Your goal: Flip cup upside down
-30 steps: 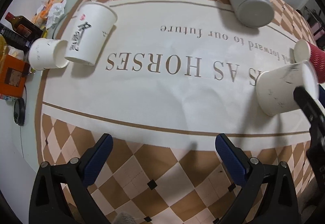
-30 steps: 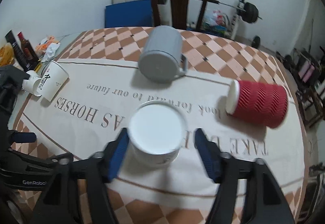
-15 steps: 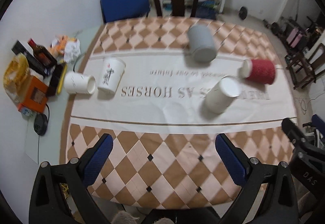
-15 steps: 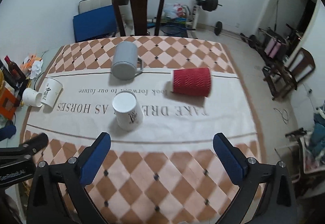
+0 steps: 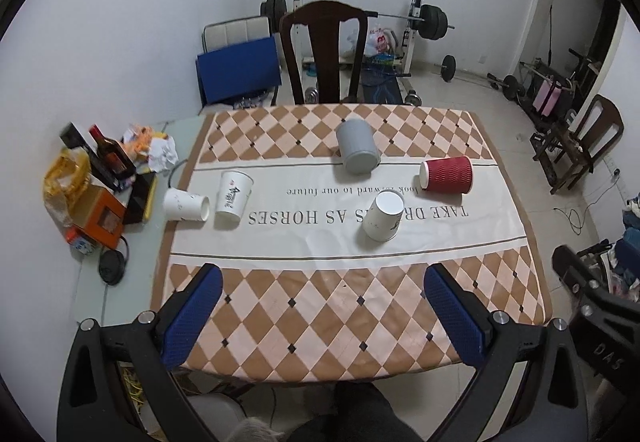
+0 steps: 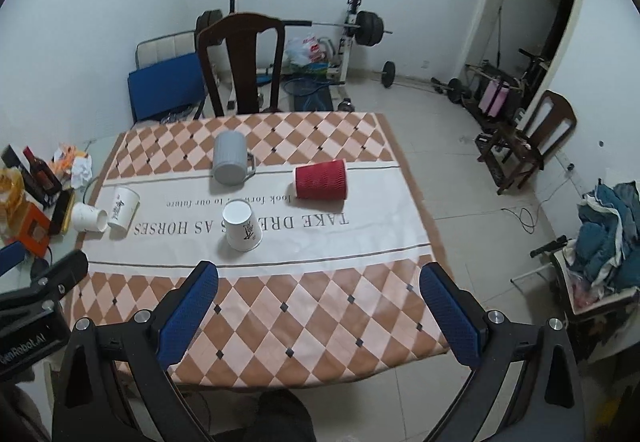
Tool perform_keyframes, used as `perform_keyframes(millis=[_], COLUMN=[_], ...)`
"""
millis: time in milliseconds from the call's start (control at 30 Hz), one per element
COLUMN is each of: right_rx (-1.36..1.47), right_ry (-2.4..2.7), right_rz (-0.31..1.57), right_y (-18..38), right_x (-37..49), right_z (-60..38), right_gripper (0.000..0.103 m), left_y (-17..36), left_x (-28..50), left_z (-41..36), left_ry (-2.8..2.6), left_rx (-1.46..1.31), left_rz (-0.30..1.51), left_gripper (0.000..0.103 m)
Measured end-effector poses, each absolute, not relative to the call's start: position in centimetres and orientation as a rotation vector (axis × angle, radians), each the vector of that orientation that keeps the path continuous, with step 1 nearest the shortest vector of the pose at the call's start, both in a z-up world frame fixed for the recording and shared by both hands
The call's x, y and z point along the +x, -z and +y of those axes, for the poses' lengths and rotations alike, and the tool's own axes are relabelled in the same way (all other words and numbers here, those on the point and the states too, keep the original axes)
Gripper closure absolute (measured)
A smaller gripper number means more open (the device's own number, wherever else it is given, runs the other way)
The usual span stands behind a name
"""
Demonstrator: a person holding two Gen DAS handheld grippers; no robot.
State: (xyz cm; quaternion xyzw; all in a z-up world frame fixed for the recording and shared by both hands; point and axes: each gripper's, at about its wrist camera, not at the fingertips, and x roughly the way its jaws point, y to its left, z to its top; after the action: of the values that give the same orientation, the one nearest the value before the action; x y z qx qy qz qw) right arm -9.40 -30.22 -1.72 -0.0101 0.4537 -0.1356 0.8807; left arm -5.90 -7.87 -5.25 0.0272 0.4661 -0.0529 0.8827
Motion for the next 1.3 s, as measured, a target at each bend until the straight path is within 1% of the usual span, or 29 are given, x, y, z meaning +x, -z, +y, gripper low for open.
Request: perform_keyframes(millis=[200, 400, 800, 1300], right_rx=[-0.014, -0.008, -0.04, -0.066], right_ry=[0.288, 0.277, 0.243, 0.215], right_rz=[0.878, 0.846, 0.83, 0.819], right_y=[-2.5, -4.8, -6.7, -7.5], right_x=[-12.3, -13.6, -14.6, -14.7], right_z=[-29.7, -30.0, -30.7, -30.8], right_gripper=[0.001, 0.001, 0.001, 0.0], left_y=[2.6, 0.5, -0.7, -2.0], left_x=[-8.1, -9.6, -11.1, -12.1], left_z=[-7.5, -7.6, -8.3, -8.1], left_ry=[0.094, 0.062, 0.031, 0.005], left_rx=[0.05, 0.045, 0.01, 0.003], left_rz=[0.92, 0.875, 0.875, 0.871], left_gripper=[0.0, 0.0, 0.0, 0.0])
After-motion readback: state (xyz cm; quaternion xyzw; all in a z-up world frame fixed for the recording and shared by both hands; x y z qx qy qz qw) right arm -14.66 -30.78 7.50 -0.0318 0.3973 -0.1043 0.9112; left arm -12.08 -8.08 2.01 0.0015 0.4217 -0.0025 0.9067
